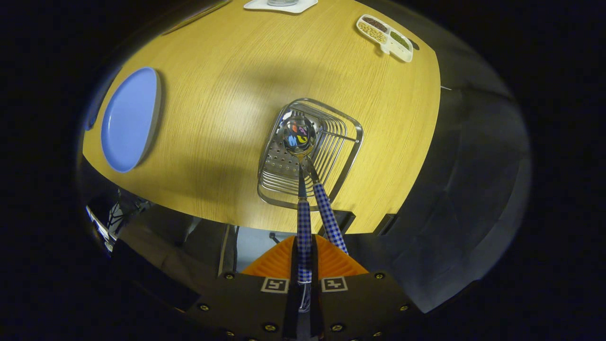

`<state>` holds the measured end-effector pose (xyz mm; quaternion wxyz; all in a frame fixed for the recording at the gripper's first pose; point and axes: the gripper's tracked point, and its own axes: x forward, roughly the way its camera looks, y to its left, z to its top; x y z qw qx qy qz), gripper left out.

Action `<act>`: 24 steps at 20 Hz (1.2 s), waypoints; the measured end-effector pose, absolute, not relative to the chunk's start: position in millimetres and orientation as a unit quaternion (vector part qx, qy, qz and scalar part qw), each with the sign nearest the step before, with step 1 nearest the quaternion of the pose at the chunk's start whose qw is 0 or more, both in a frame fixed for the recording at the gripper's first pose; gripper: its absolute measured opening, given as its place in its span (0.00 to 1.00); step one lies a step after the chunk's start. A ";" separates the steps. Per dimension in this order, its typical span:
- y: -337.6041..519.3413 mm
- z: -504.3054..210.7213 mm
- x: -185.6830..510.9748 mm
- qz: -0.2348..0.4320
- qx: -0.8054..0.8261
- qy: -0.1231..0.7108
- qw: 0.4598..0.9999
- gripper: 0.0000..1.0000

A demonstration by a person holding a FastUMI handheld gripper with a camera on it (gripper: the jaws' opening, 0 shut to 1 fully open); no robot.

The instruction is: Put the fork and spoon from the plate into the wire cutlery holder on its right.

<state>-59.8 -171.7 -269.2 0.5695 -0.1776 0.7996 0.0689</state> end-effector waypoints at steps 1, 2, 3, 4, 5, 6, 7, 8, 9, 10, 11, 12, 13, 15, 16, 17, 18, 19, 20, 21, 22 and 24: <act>-173.0 -268.5 -59.0 0.068 -0.178 0.799 0.571 0.13; -175.1 -265.3 -57.8 0.068 -0.180 0.798 0.572 0.18; -175.5 -265.5 -59.4 0.068 -0.178 0.795 0.575 0.18; -174.9 -262.9 -58.6 0.068 -0.174 0.792 0.581 0.18; -172.2 -261.0 -59.8 0.069 -0.166 0.789 0.587 0.22; -169.2 -258.0 -60.7 0.070 -0.157 0.786 0.593 0.30; -166.2 -254.5 -60.9 0.071 -0.152 0.780 0.603 0.53; -166.6 -252.0 -56.3 0.070 -0.158 0.771 0.613 0.76; -170.3 -246.8 -58.4 0.072 -0.152 0.762 0.626 0.99; -164.7 -248.5 -58.8 0.071 -0.146 0.754 0.636 0.97; -160.6 -244.7 -60.3 0.070 -0.141 0.749 0.644 0.97; -158.1 -240.6 -61.7 0.070 -0.136 0.744 0.651 0.97; -153.8 -236.6 -63.6 0.071 -0.129 0.738 0.659 0.97; -146.3 -226.9 -62.1 0.069 -0.117 0.716 0.685 0.97; -140.1 -220.7 -59.3 0.067 -0.109 0.701 0.702 0.97; -133.7 -215.4 -56.1 0.065 -0.101 0.683 0.721 0.97; -125.1 -208.8 -52.0 0.065 -0.094 0.661 0.742 0.97; -117.1 -198.9 -51.7 0.059 -0.087 0.643 0.758 0.97; -106.9 -195.4 -53.7 0.055 -0.077 0.630 0.770 0.97; -93.2 -191.5 -55.6 0.060 -0.066 0.615 0.784 0.97; -80.5 -189.6 -53.6 0.069 -0.052 0.596 0.798 0.97; -62.1 -188.1 -54.5 0.078 -0.035 0.575 0.813 0.97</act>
